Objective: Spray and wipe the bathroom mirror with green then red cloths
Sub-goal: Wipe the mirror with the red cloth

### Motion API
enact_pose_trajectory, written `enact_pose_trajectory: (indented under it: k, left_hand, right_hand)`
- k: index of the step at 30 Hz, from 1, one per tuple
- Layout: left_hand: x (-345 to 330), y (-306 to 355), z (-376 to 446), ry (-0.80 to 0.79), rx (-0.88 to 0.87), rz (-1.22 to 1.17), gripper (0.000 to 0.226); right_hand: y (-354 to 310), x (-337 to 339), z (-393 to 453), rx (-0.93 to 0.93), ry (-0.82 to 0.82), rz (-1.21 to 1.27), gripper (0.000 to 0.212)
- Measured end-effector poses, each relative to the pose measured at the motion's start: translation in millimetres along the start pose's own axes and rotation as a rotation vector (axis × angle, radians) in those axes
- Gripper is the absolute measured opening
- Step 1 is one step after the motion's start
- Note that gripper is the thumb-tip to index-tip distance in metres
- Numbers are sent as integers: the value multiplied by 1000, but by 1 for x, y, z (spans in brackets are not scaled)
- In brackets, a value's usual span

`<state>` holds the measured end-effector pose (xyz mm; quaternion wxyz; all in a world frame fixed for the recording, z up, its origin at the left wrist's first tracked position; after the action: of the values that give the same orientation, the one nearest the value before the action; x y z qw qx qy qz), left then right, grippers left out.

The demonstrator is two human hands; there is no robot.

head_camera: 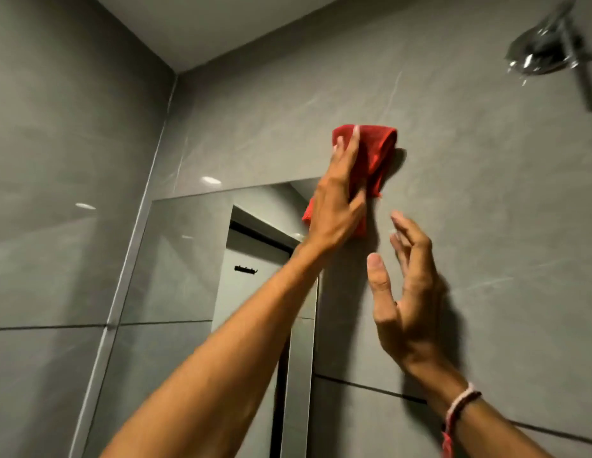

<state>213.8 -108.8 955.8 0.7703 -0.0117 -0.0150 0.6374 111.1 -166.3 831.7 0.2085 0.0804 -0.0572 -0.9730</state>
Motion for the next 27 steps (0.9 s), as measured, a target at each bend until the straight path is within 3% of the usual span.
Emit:
enact_pose_trajectory:
  k: [2,6,8,10,12,15,17,19,21,24,27]
  left_hand:
    - [5,23,22,-59,-119,-25,86]
    - [18,56,5,-29,-249,-54,91]
    - [20,71,-23,-83,-343,-51,100]
    - [19,87,-52,-179,-430,-35,110]
    - [21,105,-77,-235,-450,-59,115]
    - [32,128,-101,-199,-414,-97,121]
    - [41,134,-118,-117,-288,-137,124]
    - [44,127,-139,-89,-16,-247,123]
    - [28,122,-173,-215,340,-577,99]
    - [-4,142,-243,-411,713,-1112,46]
    - [-30,169,-328,-522,991,-1226,34]
  right_hand:
    - [-2,6,7,-130,88,170,48]
    - [-24,52,30,-449,436,604,16]
    - [-41,72,42,-539,318,715,42]
    - [-54,80,48,-672,112,612,64]
    - [-67,86,38,-723,-71,482,53]
    - [-86,110,17,-728,-10,434,44]
    - [-101,128,0,-716,73,459,40]
    - [-112,146,-20,-729,175,486,34]
    - [-118,160,-45,-800,252,502,31]
    - [-137,179,-90,-953,313,450,35]
    - [-158,214,-153,-1122,339,335,47]
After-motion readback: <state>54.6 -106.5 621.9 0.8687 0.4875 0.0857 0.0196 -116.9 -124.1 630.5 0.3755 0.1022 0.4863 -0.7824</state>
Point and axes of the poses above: each hand's wrist, its own z-axis towards the middle knuckle, its own x-axis out of the back of the hand, y = z × x, the point moved 7 cm from there along z, towards the middle knuckle, and after that the axes turned 14 degrees about z, right-handed, at the moved point
